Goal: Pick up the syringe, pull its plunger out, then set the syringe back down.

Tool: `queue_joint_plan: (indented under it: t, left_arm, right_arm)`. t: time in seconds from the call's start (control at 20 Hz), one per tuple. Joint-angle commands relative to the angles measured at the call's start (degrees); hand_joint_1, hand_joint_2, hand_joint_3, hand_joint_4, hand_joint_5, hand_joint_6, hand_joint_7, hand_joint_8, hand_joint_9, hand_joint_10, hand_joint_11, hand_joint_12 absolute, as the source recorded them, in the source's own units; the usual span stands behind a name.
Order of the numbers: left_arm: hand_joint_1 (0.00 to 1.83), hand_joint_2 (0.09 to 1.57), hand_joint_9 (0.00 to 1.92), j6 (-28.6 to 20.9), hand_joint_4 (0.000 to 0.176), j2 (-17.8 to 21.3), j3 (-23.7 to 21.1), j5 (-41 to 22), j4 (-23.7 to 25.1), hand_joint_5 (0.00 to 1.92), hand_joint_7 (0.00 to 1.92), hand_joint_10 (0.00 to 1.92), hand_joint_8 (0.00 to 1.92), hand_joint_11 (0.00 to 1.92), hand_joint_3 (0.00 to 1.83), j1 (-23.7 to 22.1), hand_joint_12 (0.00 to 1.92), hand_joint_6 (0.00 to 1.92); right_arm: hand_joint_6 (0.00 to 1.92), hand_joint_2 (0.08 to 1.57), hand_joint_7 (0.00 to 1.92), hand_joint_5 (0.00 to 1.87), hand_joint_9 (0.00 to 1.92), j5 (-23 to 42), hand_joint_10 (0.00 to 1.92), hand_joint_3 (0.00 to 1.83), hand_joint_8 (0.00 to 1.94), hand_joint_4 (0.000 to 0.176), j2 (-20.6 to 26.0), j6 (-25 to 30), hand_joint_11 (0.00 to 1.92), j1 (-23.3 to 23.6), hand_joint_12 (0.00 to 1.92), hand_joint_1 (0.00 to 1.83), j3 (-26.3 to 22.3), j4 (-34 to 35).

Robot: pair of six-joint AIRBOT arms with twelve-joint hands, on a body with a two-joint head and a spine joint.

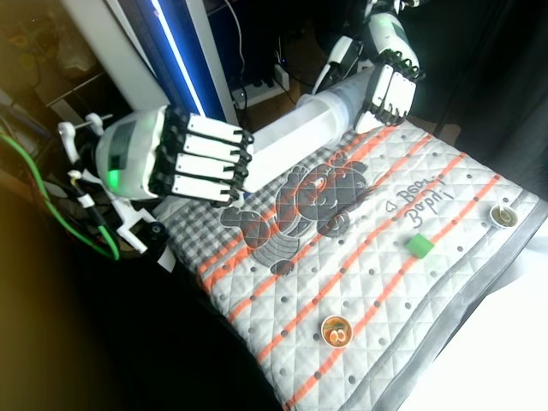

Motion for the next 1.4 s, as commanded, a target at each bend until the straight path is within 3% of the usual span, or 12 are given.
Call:
queue_joint_plan:
  t: [0.0,0.1,0.25,0.3,0.4,0.45,0.55,0.75,0.85,0.95,1.0,1.35]
  left_arm:
    - [1.2,1.16,0.84,-2.56,0.0,0.85,0.39,11.29,-2.72,0.86,0.94,1.24,1.16,0.75,0.0,-0.6,1.72,1.13]
    - [1.2,1.16,0.8,-2.56,0.018,0.84,0.38,11.3,-2.7,0.88,0.89,1.25,1.18,0.69,0.0,-0.64,1.77,1.13]
    - [1.2,1.16,0.81,-2.56,0.014,0.84,0.38,11.3,-2.72,0.89,0.9,1.28,1.18,0.7,0.0,-0.61,1.78,1.11]
    - [1.2,1.15,0.83,-2.56,0.014,0.84,0.38,11.3,-2.74,0.91,0.92,1.27,1.16,0.73,0.0,-0.61,1.76,1.09]
    - [1.2,1.15,0.82,-2.56,0.017,0.82,0.39,11.3,-2.75,0.9,0.91,1.25,1.15,0.72,0.0,-0.62,1.76,1.12]
    - [1.2,1.15,0.82,-2.56,0.019,0.82,0.39,11.29,-2.79,0.9,0.91,1.25,1.14,0.72,0.0,-0.62,1.76,1.13]
    - [1.2,1.15,0.8,-2.56,0.019,0.79,0.44,11.2,-2.89,0.91,0.9,1.26,1.17,0.69,0.0,-0.62,1.79,1.09]
    - [1.19,1.16,0.76,-2.56,0.018,0.27,0.97,9.66,-2.76,0.92,0.85,1.39,1.21,0.69,0.0,-0.88,1.91,1.12]
    - [1.19,1.18,0.67,-2.56,0.0,-0.5,1.76,7.88,-2.43,0.91,0.79,1.39,1.25,0.6,0.0,-1.56,1.92,1.17]
    - [1.2,1.17,0.62,-2.56,0.0,-1.74,3.1,4.89,-1.49,0.94,0.79,1.29,1.25,0.44,0.0,-3.09,1.89,1.12]
    - [1.2,1.17,0.61,-2.56,0.0,-2.74,4.2,2.29,-0.49,0.96,0.8,1.31,1.31,0.38,0.0,-4.46,1.91,1.02]
    - [1.27,1.1,0.88,-2.55,0.0,-8.01,10.09,-11.81,4.1,1.03,1.01,1.35,1.18,0.65,0.0,-9.48,1.87,0.73]
  right_arm:
    - [1.12,1.18,0.9,0.82,0.9,6.53,1.5,0.0,1.33,0.0,0.53,-0.74,0.85,0.21,1.77,1.21,0.28,2.2]
    - [1.17,1.19,0.89,0.79,0.89,6.53,1.44,0.0,1.33,0.0,0.53,-0.75,0.84,0.21,1.73,1.2,0.3,2.2]
    - [1.27,1.22,0.84,0.71,0.68,6.68,1.26,0.0,1.36,0.0,0.53,-0.75,0.61,0.22,1.49,1.18,0.28,2.2]
    - [0.91,1.09,0.65,0.57,0.62,6.83,1.03,0.0,0.97,0.0,0.53,-0.75,0.53,0.22,1.38,1.11,0.24,2.19]
    - [0.44,1.0,0.46,0.4,0.45,7.27,0.52,0.0,0.28,0.0,0.53,-0.75,0.25,0.22,1.34,0.98,0.1,2.16]
    - [0.26,0.96,0.43,0.37,0.42,7.39,0.3,0.0,0.09,0.0,0.53,-0.75,0.16,0.22,1.32,0.95,0.07,2.14]
    - [0.04,0.9,0.22,0.22,0.25,7.63,0.07,0.0,0.0,0.006,0.53,-0.75,0.01,0.21,1.23,0.83,0.01,2.01]
    - [0.0,0.88,0.13,0.17,0.2,7.94,0.02,0.0,0.0,0.036,0.53,-0.75,0.0,0.21,1.15,0.57,0.01,1.64]
    - [0.0,0.89,0.09,0.14,0.16,8.03,0.0,0.0,0.0,0.025,0.53,-0.75,0.0,0.21,1.11,0.6,0.01,1.62]
    - [0.0,0.86,0.11,0.15,0.18,8.08,0.01,0.0,0.0,0.039,0.53,-0.75,0.0,0.21,1.08,0.57,0.01,1.63]
    - [0.0,0.88,0.1,0.14,0.17,8.1,0.0,0.0,0.0,0.017,0.53,-0.75,0.0,0.21,1.06,0.56,0.03,1.63]
    - [0.01,0.95,0.18,0.2,0.21,8.1,0.01,0.01,0.01,0.008,0.53,-0.75,0.0,0.21,0.99,0.54,0.29,1.58]
